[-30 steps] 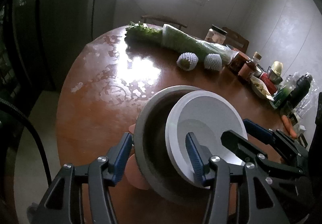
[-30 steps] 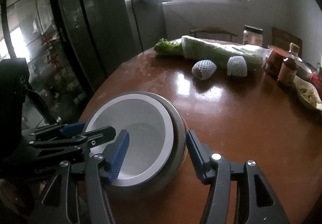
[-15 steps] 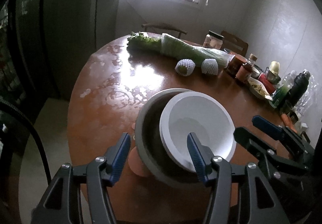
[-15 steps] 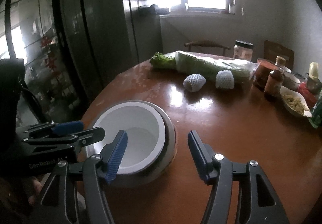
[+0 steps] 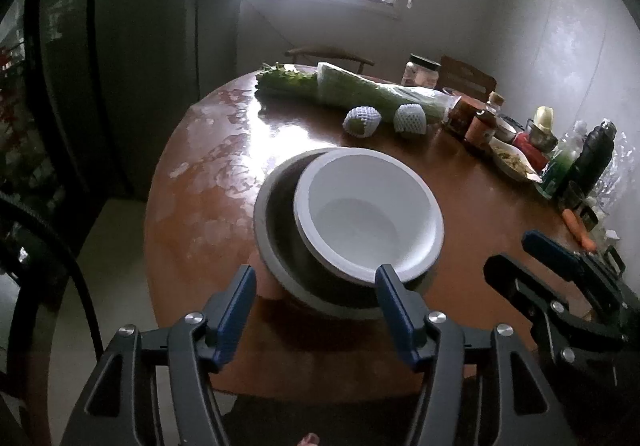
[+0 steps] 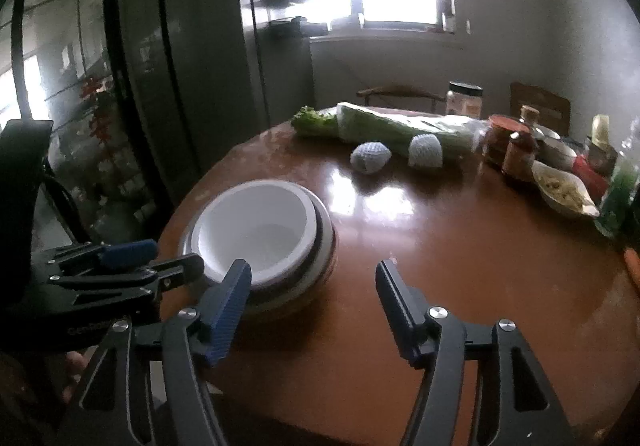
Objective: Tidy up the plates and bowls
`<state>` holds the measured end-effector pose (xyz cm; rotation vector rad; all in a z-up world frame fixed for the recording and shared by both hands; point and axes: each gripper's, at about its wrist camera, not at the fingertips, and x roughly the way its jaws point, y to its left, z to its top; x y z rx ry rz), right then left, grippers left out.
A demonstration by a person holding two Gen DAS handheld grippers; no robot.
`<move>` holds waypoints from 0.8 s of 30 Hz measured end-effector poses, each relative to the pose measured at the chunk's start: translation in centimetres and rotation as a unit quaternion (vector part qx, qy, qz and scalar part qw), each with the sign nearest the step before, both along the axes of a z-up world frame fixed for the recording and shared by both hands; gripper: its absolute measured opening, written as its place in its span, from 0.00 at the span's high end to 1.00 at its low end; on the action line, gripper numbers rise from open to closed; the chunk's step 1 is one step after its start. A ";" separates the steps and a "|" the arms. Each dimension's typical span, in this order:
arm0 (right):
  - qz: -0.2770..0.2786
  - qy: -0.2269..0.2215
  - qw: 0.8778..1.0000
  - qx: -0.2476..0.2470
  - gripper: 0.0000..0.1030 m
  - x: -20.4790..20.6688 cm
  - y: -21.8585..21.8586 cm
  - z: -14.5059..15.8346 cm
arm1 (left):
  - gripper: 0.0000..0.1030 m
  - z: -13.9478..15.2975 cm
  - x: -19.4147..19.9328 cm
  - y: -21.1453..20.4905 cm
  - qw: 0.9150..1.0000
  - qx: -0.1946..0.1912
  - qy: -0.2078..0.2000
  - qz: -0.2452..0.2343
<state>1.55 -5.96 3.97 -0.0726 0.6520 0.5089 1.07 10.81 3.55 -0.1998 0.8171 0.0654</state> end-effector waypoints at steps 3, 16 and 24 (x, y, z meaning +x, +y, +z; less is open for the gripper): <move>-0.006 0.003 1.000 0.009 0.33 -1.1 -0.7 -0.2 | 0.39 0.1 -0.8 -0.8 1.000 -0.003 -0.003 -0.003; -0.037 -0.002 0.999 0.002 0.27 -4.6 -3.6 -2.3 | 0.38 -1.6 -3.0 -3.0 1.000 0.001 0.001 -0.021; -0.050 -0.003 0.999 0.003 0.27 -5.8 -4.1 -3.0 | 0.38 -3.0 -3.5 -4.2 0.999 0.015 0.016 -0.028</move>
